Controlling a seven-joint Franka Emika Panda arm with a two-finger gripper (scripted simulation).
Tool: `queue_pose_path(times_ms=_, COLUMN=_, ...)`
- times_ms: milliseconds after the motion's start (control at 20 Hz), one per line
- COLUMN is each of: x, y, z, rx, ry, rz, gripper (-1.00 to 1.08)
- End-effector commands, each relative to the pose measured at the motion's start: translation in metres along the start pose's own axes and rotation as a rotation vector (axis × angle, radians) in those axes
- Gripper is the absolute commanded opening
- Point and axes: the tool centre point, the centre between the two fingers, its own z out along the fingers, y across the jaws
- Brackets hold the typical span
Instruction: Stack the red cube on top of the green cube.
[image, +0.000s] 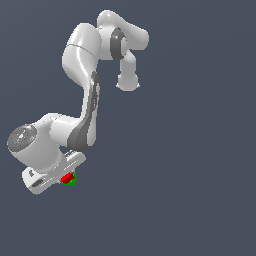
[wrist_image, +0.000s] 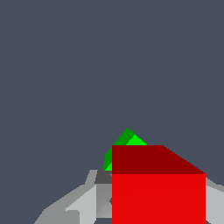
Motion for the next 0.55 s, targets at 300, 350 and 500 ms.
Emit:
queue_pose_path(times_ms=300, x=0.0003, y=0.0009, z=-0.0006, rx=-0.001, ry=0.001, rz=0.0, gripper=1.0)
queue_pose_path(times_ms=350, x=0.0003, y=0.0009, z=-0.0006, rx=-0.001, ry=0.001, rz=0.0, gripper=1.0)
queue_pose_path(times_ms=500, x=0.0003, y=0.0009, z=-0.0006, rx=-0.001, ry=0.001, rz=0.0, gripper=1.0)
